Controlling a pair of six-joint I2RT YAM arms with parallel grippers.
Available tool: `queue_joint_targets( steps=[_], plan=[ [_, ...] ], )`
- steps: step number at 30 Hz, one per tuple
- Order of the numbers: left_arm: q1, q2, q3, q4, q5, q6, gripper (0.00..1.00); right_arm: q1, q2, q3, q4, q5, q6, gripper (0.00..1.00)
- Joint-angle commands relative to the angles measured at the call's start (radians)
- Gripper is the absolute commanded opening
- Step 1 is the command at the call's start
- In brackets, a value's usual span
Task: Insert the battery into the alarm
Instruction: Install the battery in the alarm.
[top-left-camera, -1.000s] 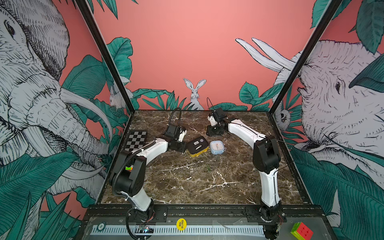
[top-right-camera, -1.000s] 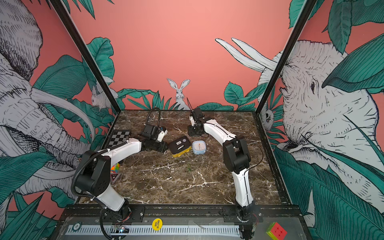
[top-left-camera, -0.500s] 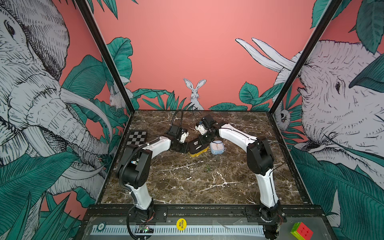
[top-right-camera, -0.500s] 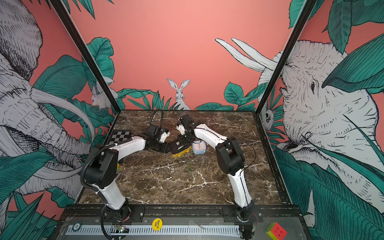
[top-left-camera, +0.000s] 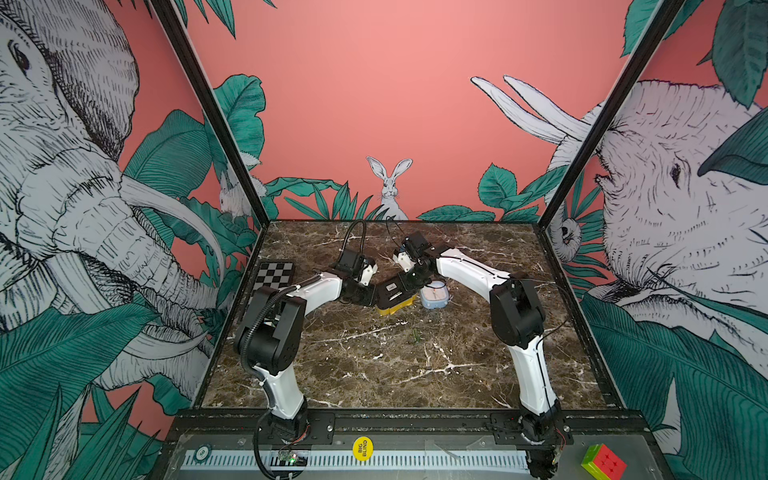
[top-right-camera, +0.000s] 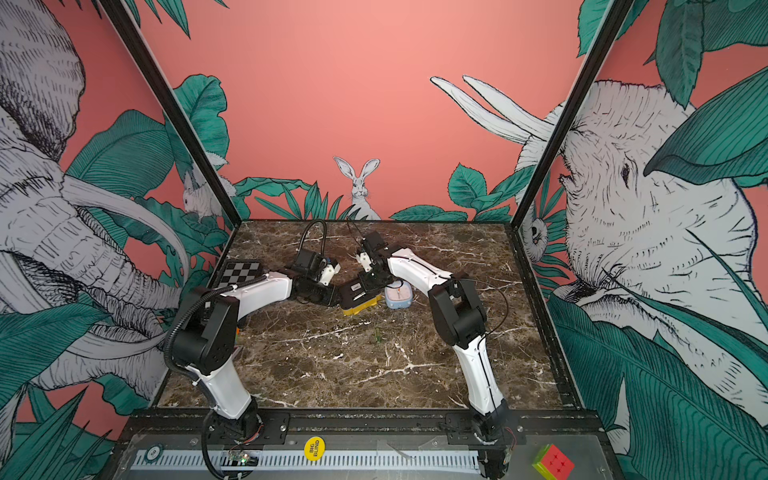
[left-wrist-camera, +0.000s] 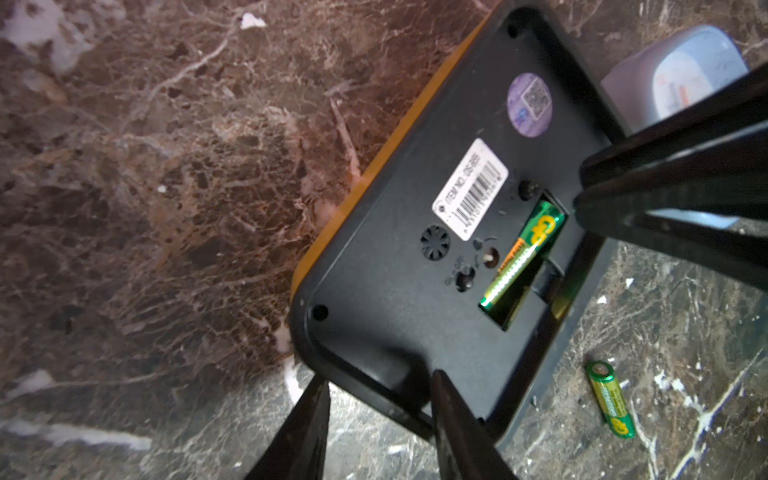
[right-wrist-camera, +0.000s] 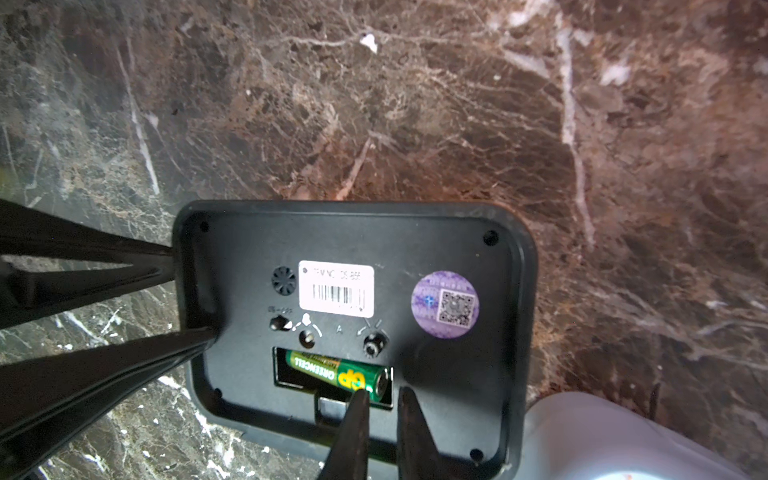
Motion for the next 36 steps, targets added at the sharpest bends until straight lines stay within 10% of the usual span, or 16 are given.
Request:
queue_joint_targets(
  steps=[1,36],
  plan=[
    [0.005,0.015,-0.007,-0.042,-0.021,0.009,0.41,-0.002,0.023,0.028,-0.022,0.0,-0.001,0.14],
    [0.005,0.036,-0.033,0.01,0.002,-0.035,0.37,0.07,0.173,0.166,-0.216,-0.116,-0.004,0.0]
  ],
)
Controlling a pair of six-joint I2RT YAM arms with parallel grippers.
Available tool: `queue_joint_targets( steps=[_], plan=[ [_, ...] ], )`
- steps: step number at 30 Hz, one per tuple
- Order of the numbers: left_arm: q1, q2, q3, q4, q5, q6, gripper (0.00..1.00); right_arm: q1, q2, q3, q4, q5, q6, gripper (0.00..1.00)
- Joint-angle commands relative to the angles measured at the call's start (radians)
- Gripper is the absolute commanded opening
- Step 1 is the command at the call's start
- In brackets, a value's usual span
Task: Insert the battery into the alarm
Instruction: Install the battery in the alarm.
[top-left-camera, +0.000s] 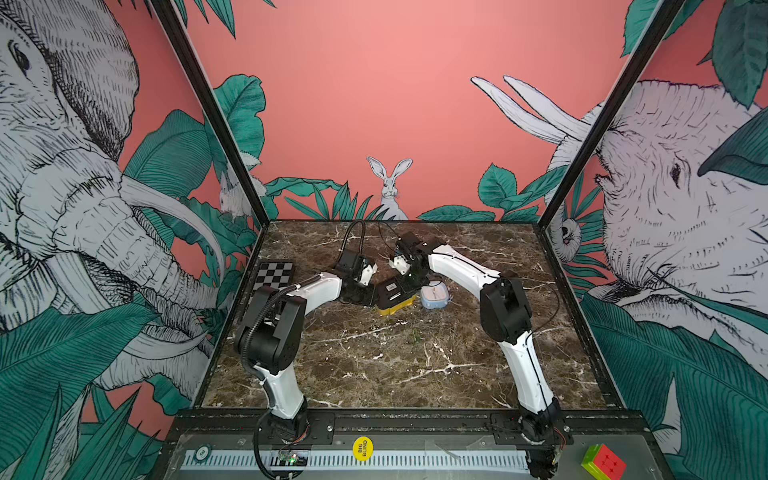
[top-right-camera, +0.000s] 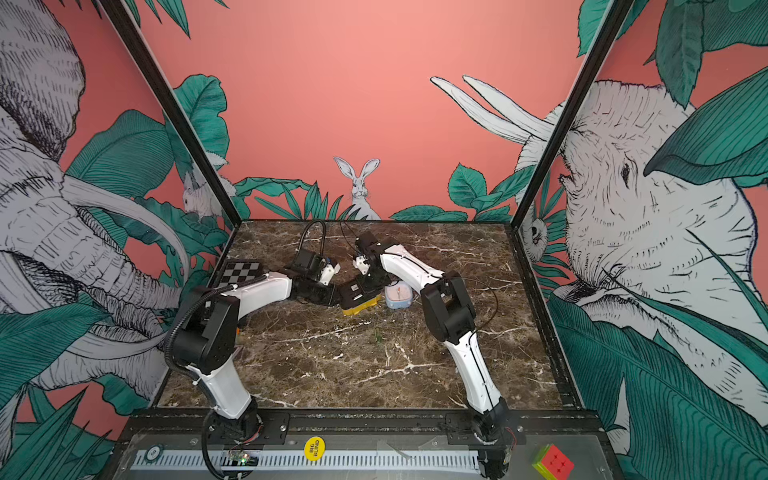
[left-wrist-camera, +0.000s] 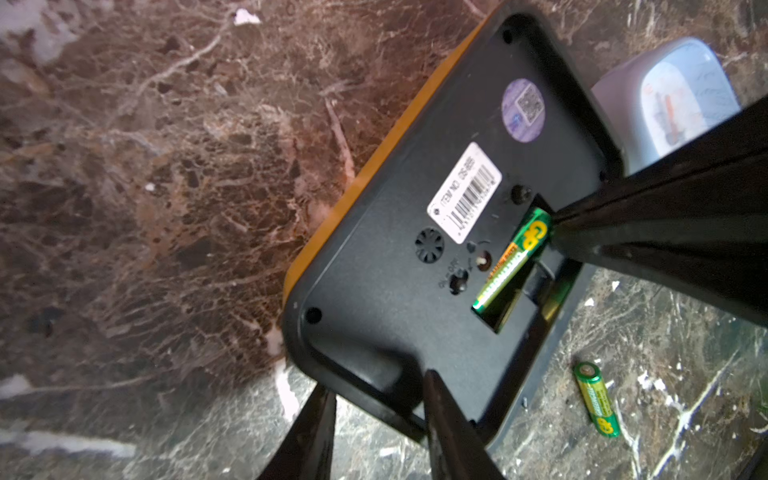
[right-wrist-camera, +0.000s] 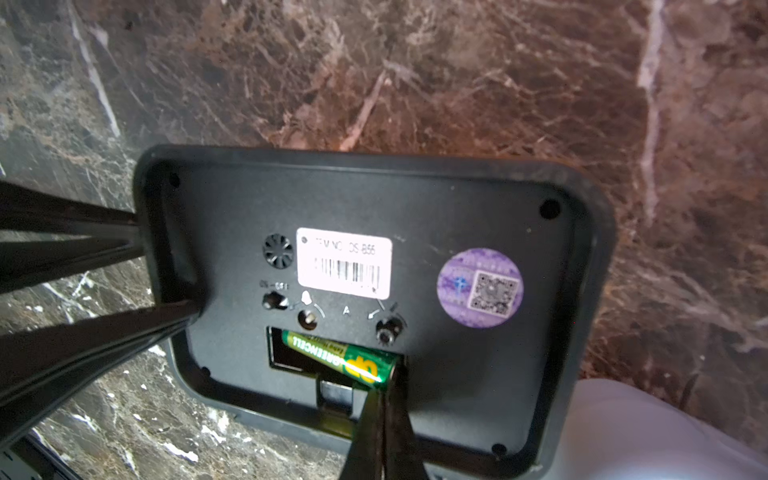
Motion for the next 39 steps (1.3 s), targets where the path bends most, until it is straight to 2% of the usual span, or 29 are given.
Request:
queue_joint_targets(
  steps=[1,5,7,17,21,26,31,39],
  plan=[
    [0.005,0.032,-0.03,-0.001,-0.025,-0.011,0.37,0.05,0.063,-0.028,0.021,-0.115,0.05,0.0],
    [0.005,0.036,-0.032,0.003,-0.019,-0.012,0.37,0.054,0.032,-0.071,0.131,-0.139,0.078,0.0],
    [0.005,0.041,-0.029,0.002,-0.015,-0.011,0.37,0.054,0.044,-0.054,0.122,-0.138,0.075,0.0],
    [0.005,0.051,-0.028,0.008,-0.008,-0.012,0.36,0.076,0.081,0.017,0.038,-0.005,0.098,0.0],
    [0.006,0.047,-0.029,0.004,-0.018,-0.014,0.36,0.077,0.029,-0.045,0.105,0.03,0.121,0.0],
    [0.005,0.035,-0.041,0.0,-0.037,-0.014,0.35,0.067,-0.026,-0.077,0.123,0.125,0.135,0.0],
    [0.005,0.032,-0.048,-0.004,-0.049,-0.015,0.35,0.055,-0.053,-0.093,0.126,0.159,0.13,0.0],
    [0.005,0.031,-0.048,-0.004,-0.054,-0.021,0.34,0.055,-0.096,-0.118,0.175,0.174,0.125,0.13]
  ],
)
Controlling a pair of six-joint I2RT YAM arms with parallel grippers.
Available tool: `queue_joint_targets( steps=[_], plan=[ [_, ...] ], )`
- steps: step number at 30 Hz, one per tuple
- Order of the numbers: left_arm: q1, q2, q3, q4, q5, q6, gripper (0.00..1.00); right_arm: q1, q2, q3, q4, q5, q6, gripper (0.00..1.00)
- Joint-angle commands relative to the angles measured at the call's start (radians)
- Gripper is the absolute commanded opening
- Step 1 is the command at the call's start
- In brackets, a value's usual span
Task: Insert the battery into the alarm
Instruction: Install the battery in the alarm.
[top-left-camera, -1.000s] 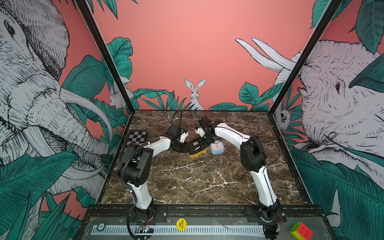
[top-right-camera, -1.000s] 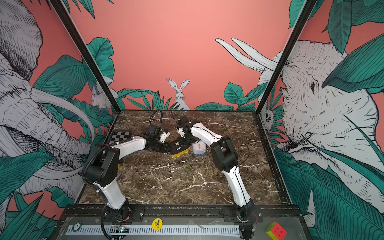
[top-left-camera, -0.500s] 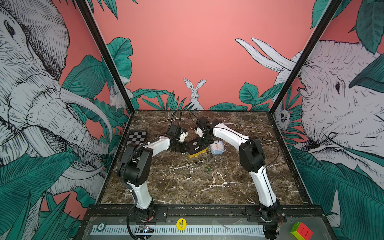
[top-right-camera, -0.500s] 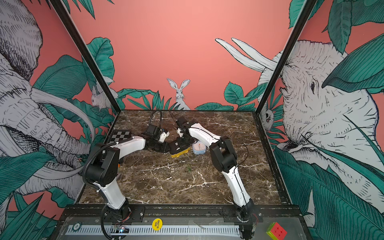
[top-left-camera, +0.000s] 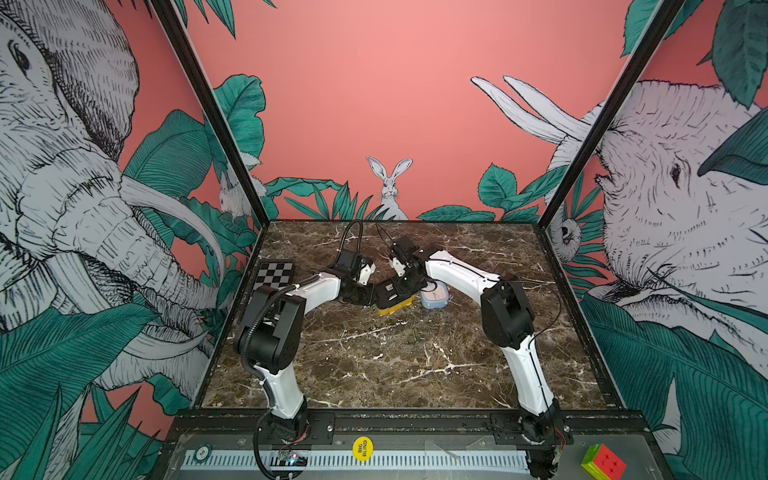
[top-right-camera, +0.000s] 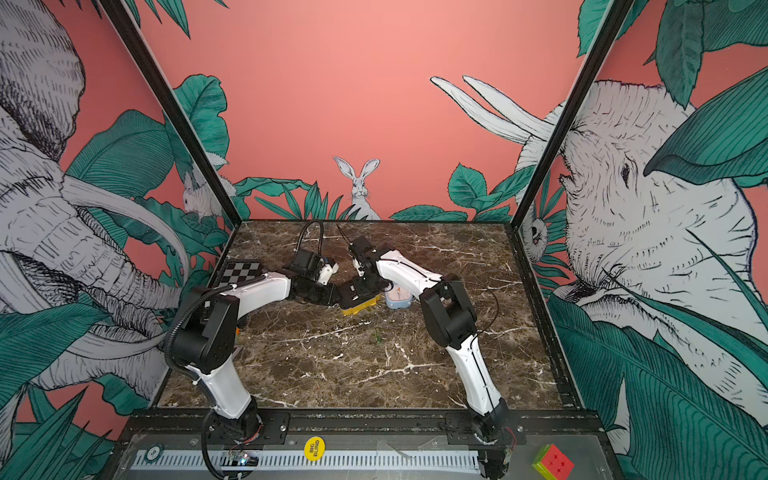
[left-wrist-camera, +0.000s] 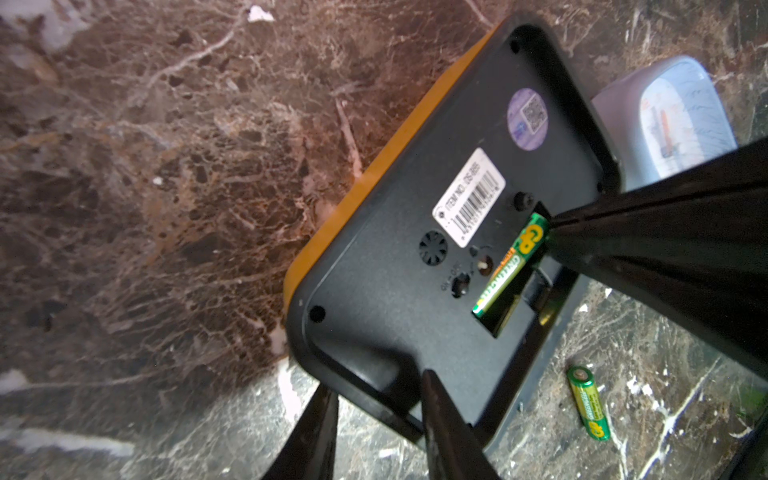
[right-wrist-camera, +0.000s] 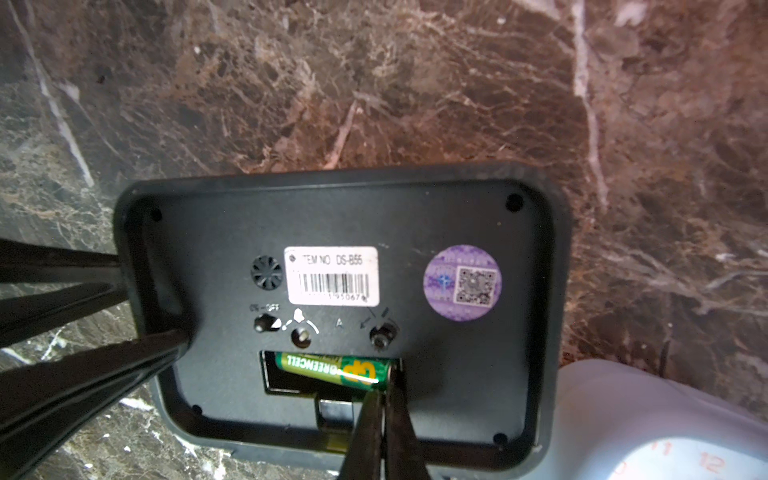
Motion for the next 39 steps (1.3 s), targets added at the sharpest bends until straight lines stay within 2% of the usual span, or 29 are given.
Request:
queue_joint_targets(
  steps=[1,5,11,13,17,22,33,39],
  plan=[
    [-0.005,0.029,-0.04,-0.015,-0.07,0.004,0.34,0.007,-0.038,-0.023,0.06,0.027,0.001,0.15],
    [-0.006,0.029,-0.042,-0.018,-0.072,0.004,0.34,0.007,-0.045,-0.028,0.077,0.038,0.005,0.2],
    [-0.006,0.027,-0.04,-0.021,-0.073,0.005,0.34,0.003,-0.034,-0.017,0.072,0.045,0.014,0.2],
    [-0.006,0.027,-0.041,-0.021,-0.073,0.005,0.34,0.0,-0.027,-0.016,0.072,0.038,0.016,0.19],
    [-0.006,0.029,-0.039,-0.024,-0.074,0.004,0.34,-0.001,-0.005,-0.004,0.044,0.005,0.011,0.07],
    [-0.006,0.033,-0.037,-0.026,-0.074,0.005,0.34,-0.002,0.006,-0.005,0.002,-0.053,-0.007,0.0],
    [-0.005,0.04,-0.034,-0.021,-0.072,0.0,0.34,-0.001,0.058,-0.019,-0.067,-0.13,-0.003,0.0],
    [-0.006,0.039,-0.032,-0.024,-0.075,0.0,0.34,0.0,0.061,-0.072,-0.067,-0.126,0.024,0.0]
  ],
)
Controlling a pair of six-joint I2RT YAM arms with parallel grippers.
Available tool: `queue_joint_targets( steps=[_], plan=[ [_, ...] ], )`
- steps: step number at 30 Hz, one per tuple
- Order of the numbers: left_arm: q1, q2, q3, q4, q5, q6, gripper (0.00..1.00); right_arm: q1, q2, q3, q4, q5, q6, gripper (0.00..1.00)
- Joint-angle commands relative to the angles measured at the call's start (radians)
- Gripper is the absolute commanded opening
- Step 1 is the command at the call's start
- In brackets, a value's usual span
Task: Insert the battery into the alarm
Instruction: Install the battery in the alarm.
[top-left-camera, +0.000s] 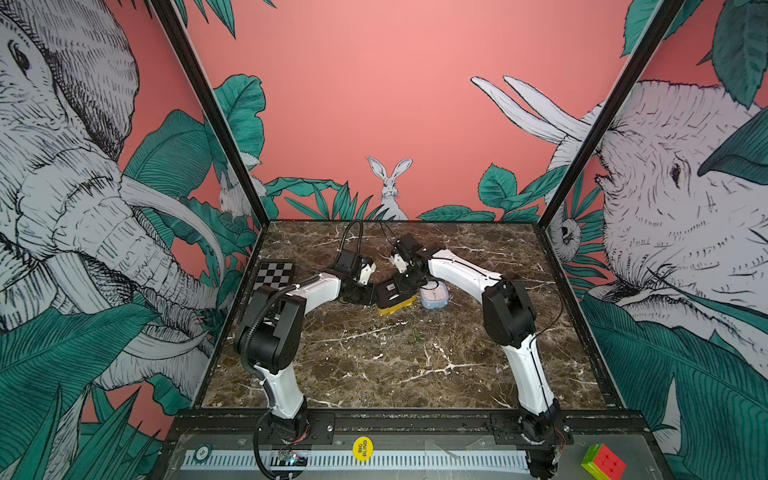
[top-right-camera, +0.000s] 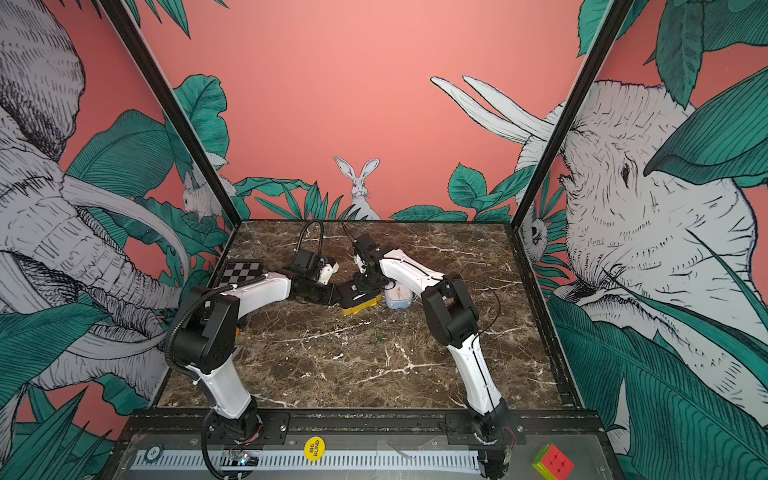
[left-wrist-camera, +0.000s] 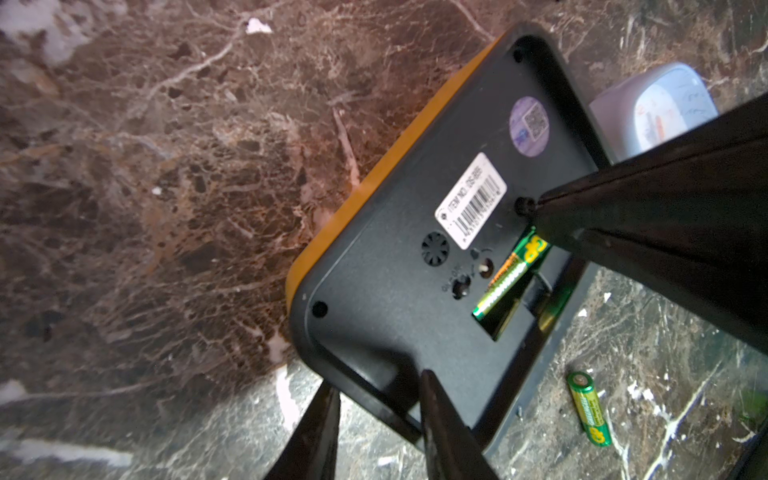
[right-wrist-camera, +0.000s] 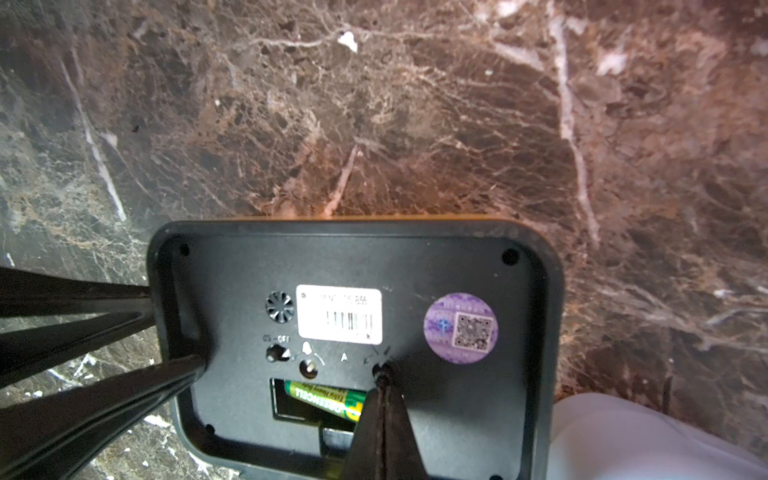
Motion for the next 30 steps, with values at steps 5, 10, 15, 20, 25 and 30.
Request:
queue_joint_targets(
  steps=[5,10,15,20,25,30],
  plan=[
    [-0.005,0.047,-0.023,-0.043,-0.065,-0.001,0.34,0.031,0.061,-0.056,-0.085,-0.073,0.016,0.0],
    [-0.005,0.046,-0.024,-0.046,-0.068,0.0,0.34,0.031,0.015,-0.061,0.005,-0.071,0.01,0.0],
    [-0.005,0.043,-0.026,-0.051,-0.071,0.003,0.34,0.029,-0.037,-0.024,0.032,-0.009,0.008,0.02],
    [-0.005,0.041,-0.033,-0.052,-0.077,0.003,0.34,0.024,-0.068,0.003,0.055,0.05,0.019,0.14],
    [-0.005,0.04,-0.037,-0.054,-0.08,0.003,0.34,0.021,-0.088,0.007,0.066,0.08,0.019,0.25],
    [-0.005,0.039,-0.038,-0.054,-0.081,0.003,0.34,0.02,-0.104,-0.007,0.053,0.107,0.009,0.29]
  ],
)
